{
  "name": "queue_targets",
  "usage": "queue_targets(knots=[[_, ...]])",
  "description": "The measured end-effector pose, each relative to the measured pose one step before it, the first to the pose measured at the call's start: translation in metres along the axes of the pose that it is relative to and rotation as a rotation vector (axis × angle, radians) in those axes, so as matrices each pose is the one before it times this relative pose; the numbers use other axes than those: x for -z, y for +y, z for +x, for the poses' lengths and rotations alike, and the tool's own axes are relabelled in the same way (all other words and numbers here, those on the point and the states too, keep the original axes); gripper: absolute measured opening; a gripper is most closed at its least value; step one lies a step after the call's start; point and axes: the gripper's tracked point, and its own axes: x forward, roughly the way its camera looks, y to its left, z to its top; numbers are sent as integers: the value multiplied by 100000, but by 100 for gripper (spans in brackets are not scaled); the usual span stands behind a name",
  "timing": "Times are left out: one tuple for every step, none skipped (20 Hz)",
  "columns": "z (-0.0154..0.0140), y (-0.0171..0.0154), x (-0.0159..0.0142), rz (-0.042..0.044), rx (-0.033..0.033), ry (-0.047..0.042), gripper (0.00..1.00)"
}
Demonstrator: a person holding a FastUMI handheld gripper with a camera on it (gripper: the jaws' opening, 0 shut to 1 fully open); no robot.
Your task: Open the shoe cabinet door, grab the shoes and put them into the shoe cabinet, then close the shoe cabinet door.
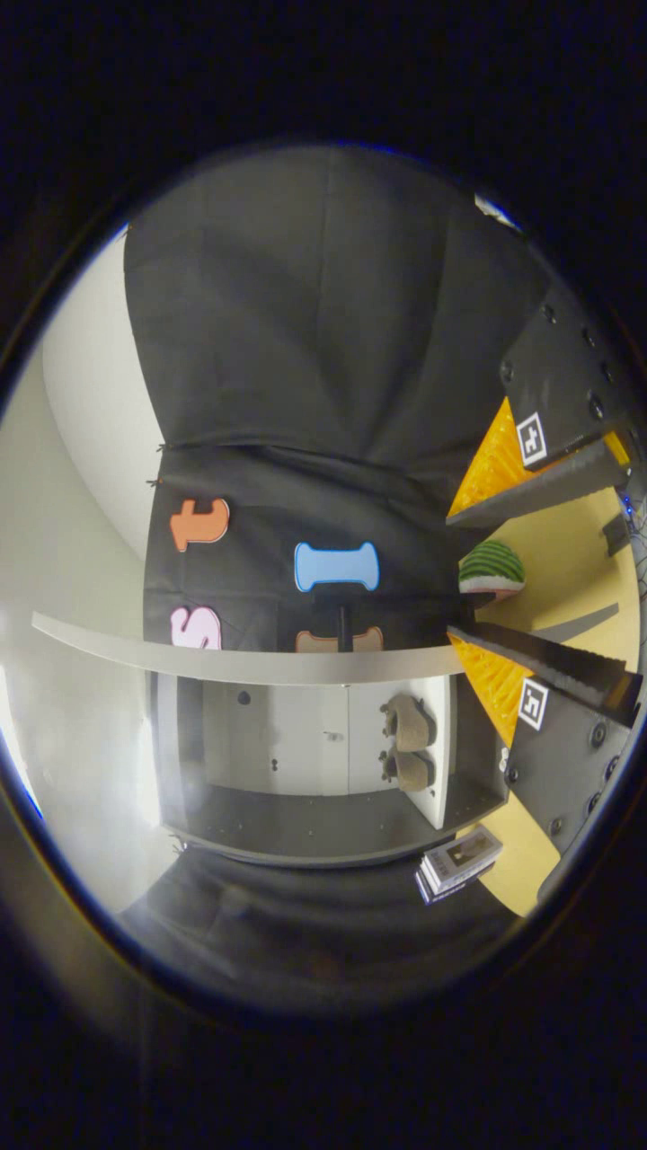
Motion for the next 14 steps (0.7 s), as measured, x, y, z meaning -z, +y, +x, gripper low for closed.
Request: queue_targets(knots=[[-182,313,-59,223,-1099,-217,71],[-32,528,71,2,-1238,-204,71],[-126,433,98,-258,-1158,-75,71],[-74,432,53,-429,-1157,-127,71],[-74,427,-70,-325,-1180,-28,71],[-119,423,-56,-23,-1221,-14,71],[-81,526,-5,124,-1505,53,71],[-45,476,-28,301,-1525,2,71],[-93,516,-6,169,-1477,-8,71],[-41,558,5,21,-1455,-60,71],[-25,607,-32,-206,-1358,-136,71],[-35,549,44,-146,-1353,-188,71],[-4,588,-109,34,-1516,-22,71],[65,724,79,255,-1689,72,71]])
